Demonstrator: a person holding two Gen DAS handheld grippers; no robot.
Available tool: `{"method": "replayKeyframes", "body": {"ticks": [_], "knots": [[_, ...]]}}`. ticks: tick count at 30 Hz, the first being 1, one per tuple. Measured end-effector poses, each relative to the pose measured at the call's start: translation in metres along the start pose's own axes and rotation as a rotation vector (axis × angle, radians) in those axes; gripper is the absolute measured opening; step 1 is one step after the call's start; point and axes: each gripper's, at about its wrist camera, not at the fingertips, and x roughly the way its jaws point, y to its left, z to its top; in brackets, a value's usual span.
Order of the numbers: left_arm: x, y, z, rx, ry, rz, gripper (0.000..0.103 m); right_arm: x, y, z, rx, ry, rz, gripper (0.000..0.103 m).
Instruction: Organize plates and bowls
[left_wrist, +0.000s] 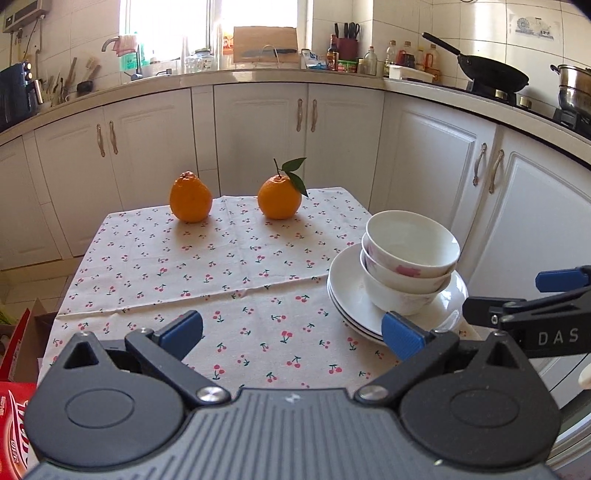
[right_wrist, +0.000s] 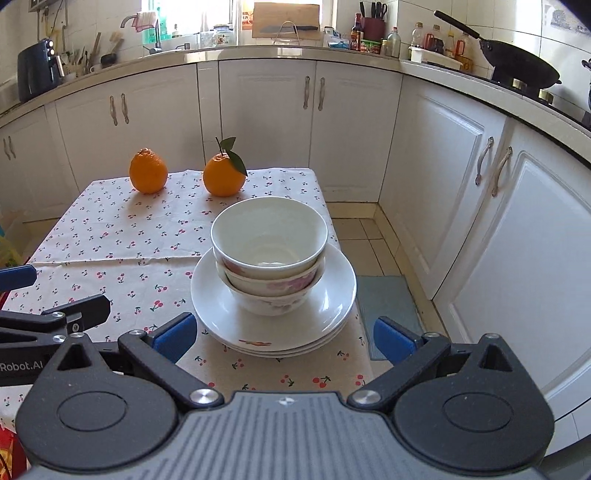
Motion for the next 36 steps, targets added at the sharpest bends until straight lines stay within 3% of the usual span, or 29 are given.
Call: {"method": "replayKeyframes", "body": {"ticks": [8,36], "knots": [[-0.0012,-0.0012,0.0033,0.003,0.005,0.061,0.102,-0.0013,0.0034,0.0019,0.002,-0.012,0.011,0.103],[-0.0014,-0.0065,0.0043,0.002,0.021,0.108,0.102,0.0022,0.0025,0.0001,0.014,-0.012,0.006,0.103]]}}
